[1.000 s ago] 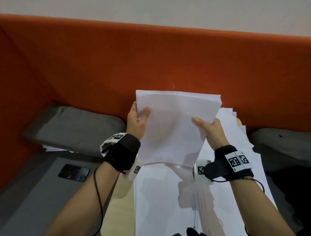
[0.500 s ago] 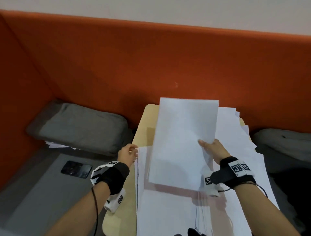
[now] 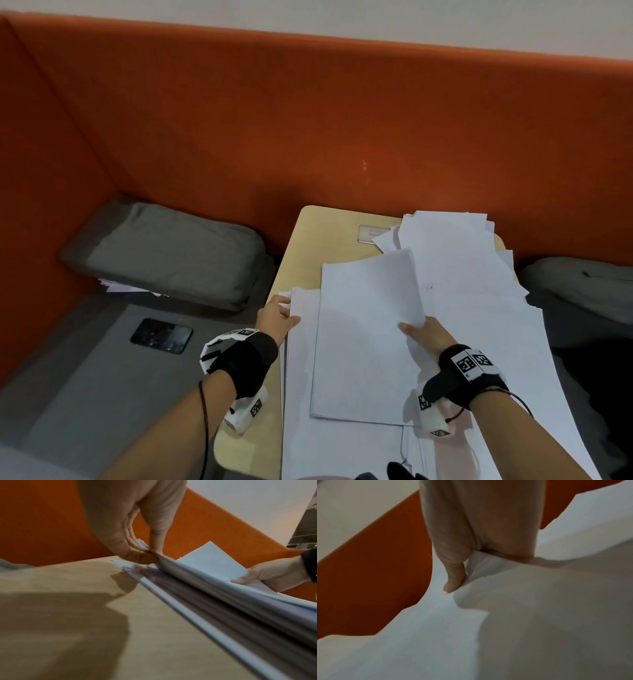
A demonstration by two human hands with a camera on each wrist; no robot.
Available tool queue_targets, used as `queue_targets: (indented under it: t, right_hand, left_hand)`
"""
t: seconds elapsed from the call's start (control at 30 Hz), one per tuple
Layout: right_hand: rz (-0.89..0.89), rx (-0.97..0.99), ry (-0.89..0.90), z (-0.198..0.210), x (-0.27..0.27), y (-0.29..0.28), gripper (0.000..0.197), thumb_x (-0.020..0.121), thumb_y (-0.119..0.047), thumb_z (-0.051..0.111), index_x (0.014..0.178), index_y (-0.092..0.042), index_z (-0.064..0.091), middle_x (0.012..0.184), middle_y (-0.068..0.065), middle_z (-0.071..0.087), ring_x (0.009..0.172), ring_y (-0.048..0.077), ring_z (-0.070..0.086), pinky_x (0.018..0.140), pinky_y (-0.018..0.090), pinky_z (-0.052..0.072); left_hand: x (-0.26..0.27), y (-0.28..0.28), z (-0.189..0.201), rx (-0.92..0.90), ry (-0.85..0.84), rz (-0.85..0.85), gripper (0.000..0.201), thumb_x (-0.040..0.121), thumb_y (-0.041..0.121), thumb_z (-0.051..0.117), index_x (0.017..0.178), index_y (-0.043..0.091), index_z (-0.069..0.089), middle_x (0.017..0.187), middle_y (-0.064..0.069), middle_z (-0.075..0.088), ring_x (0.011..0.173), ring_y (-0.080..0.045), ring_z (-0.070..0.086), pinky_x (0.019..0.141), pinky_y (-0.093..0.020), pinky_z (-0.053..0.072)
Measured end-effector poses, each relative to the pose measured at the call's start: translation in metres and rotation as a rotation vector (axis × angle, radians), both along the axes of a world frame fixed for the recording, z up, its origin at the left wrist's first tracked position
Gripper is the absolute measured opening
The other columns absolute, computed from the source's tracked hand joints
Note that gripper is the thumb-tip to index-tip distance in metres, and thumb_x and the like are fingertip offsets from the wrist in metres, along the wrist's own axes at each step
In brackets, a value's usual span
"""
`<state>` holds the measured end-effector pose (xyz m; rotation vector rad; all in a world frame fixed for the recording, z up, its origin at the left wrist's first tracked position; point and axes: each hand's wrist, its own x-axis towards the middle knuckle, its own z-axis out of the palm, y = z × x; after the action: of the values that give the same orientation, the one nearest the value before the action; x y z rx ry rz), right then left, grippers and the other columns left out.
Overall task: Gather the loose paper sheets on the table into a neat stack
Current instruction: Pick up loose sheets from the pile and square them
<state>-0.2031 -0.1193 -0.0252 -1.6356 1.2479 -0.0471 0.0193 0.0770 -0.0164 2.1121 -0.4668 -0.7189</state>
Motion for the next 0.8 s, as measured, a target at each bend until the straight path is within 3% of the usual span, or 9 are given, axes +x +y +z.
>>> queue_targets:
  t: [0.07,0.2,0.37,0.47,0.53,0.6,0.7,0.8]
  right_hand:
    - [-0.012,0.012,-0.005,-0.001,-0.001,-0.002,0.032,0.09,-0.019,0.061,0.112,0.004,0.057,0.096,0.016,0.059,0.088,0.027,0.054,0.078,0.032,0.04]
    - [-0.028,0.029,-0.006,-0.003,-0.001,-0.002,0.034,0.089,-0.02,0.062,0.114,0.004,0.058,0.095,0.015,0.06,0.087,0.028,0.055,0.078,0.032,0.04]
    - [-0.036,0.039,-0.017,-0.003,-0.001,-0.002,0.035,0.089,-0.02,0.063,0.115,0.003,0.057,0.097,0.015,0.059,0.089,0.028,0.054,0.079,0.033,0.039]
    - [-0.049,0.052,-0.024,-0.004,-0.002,-0.003,0.035,0.089,-0.02,0.062,0.115,0.002,0.056,0.096,0.015,0.059,0.089,0.028,0.054,0.079,0.033,0.039]
    - [-0.077,0.078,-0.04,-0.002,-0.003,-0.004,0.039,0.088,-0.023,0.064,0.117,0.003,0.056,0.099,0.015,0.061,0.092,0.03,0.057,0.082,0.035,0.043]
    - [-0.14,0.119,-0.096,0.001,-0.005,-0.007,0.043,0.087,-0.024,0.066,0.12,0.001,0.055,0.108,0.017,0.063,0.102,0.033,0.059,0.094,0.042,0.046]
    - [-0.193,0.15,-0.189,0.011,-0.007,-0.012,0.048,0.085,-0.028,0.067,0.125,-0.003,0.055,0.115,0.014,0.064,0.11,0.033,0.057,0.103,0.047,0.042]
    - [-0.203,0.139,-0.258,0.016,-0.008,-0.018,0.047,0.086,-0.028,0.067,0.125,-0.004,0.055,0.115,0.013,0.064,0.11,0.033,0.058,0.104,0.048,0.041]
  left_hand:
    - [-0.007,-0.001,0.002,-0.017,-0.012,-0.041,0.036,0.082,0.007,0.068,0.115,0.006,0.054,0.097,-0.01,0.063,0.082,-0.022,0.059,0.077,-0.031,0.052]
    - [-0.016,-0.002,0.004,-0.042,-0.028,-0.076,0.039,0.085,0.008,0.064,0.121,0.007,0.05,0.116,-0.012,0.062,0.095,-0.024,0.061,0.086,-0.032,0.05]
    - [-0.023,0.001,0.004,0.056,-0.049,-0.252,0.062,0.091,0.006,0.053,0.145,0.016,0.025,0.138,-0.011,0.047,0.124,-0.029,0.047,0.1,-0.03,0.038]
    - [-0.019,0.001,0.004,0.081,-0.001,-0.312,0.052,0.092,0.004,0.049,0.141,0.011,0.033,0.137,-0.011,0.048,0.125,-0.028,0.046,0.098,-0.026,0.037]
    - [-0.009,-0.003,0.005,0.011,0.016,-0.244,0.041,0.091,0.0,0.049,0.132,0.003,0.045,0.13,-0.015,0.054,0.121,-0.03,0.05,0.094,-0.026,0.038]
    - [0.004,-0.01,0.007,-0.081,0.016,-0.105,0.033,0.09,-0.003,0.049,0.123,-0.004,0.053,0.123,-0.019,0.059,0.116,-0.032,0.054,0.092,-0.029,0.041]
    - [0.018,-0.023,0.02,-0.206,0.04,0.01,0.032,0.093,0.0,0.047,0.124,-0.005,0.053,0.125,-0.019,0.058,0.116,-0.033,0.054,0.096,-0.037,0.042]
    - [0.023,-0.037,0.038,-0.288,0.105,0.009,0.034,0.098,0.005,0.04,0.129,-0.004,0.048,0.128,-0.016,0.055,0.118,-0.031,0.051,0.093,-0.031,0.04]
